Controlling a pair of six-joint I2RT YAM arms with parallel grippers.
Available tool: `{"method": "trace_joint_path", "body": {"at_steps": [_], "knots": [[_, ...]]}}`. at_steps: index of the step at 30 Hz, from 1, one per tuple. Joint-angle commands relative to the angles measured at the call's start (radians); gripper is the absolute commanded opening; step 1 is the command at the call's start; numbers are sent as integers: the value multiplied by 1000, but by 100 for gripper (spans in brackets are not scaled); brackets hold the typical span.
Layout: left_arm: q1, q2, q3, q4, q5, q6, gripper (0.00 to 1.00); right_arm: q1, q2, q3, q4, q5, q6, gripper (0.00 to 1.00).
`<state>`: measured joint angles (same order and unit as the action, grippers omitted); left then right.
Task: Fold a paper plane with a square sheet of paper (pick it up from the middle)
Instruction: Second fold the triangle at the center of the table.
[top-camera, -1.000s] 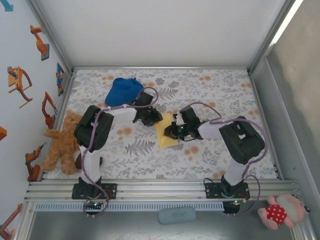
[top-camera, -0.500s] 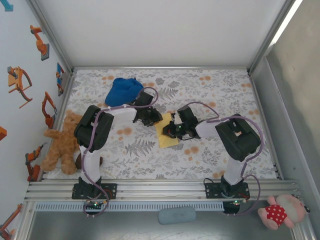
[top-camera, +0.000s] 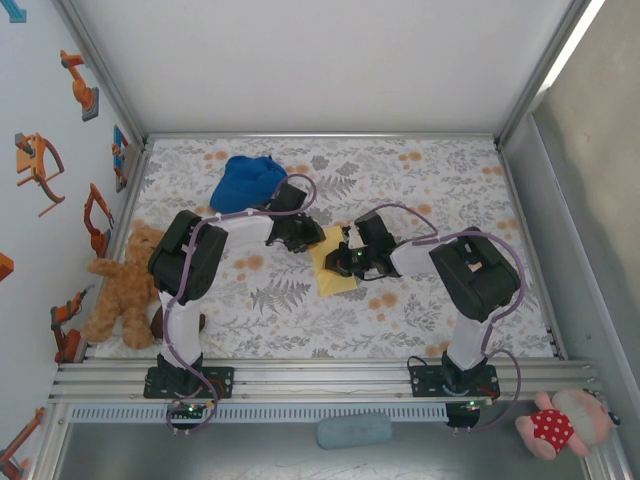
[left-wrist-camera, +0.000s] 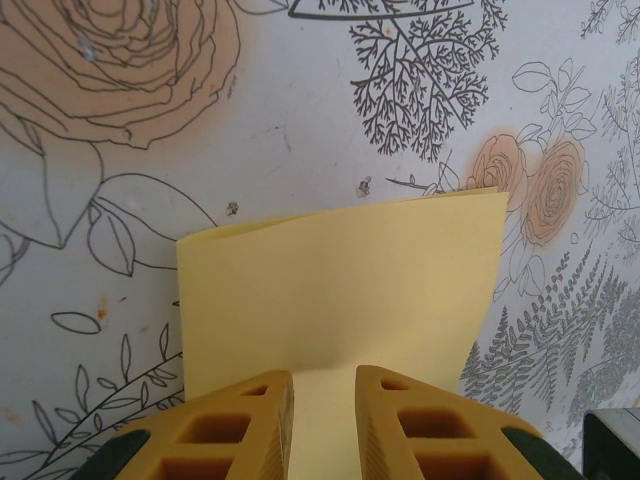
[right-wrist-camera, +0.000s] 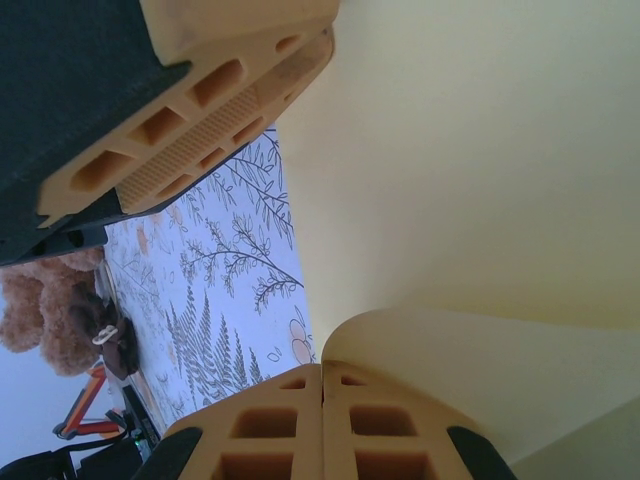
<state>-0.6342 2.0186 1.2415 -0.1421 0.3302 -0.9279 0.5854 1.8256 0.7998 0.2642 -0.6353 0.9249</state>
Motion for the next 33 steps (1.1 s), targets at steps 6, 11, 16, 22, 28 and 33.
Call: {"method": "trace_joint_path", "body": {"at_steps": [6,11,16,22,28,33], "knots": [[-2,25,-20,-34,-3,4,25,8,17,27,13,27,18,0],[-2,23,-21,-35,-3,4,25,8,21,32,7,30,18,0],[-2,23,-25,-35,-5,5,25,7,28,32,9,31,22,0],[-1,22,-25,-35,-4,5,25,8,33,34,5,37,23,0],[-2,20,-27,-37,-5,5,25,8,33,33,-5,45,18,0],[-2,19,-28,-37,-5,6,25,7,35,29,-13,51,16,0]]}}
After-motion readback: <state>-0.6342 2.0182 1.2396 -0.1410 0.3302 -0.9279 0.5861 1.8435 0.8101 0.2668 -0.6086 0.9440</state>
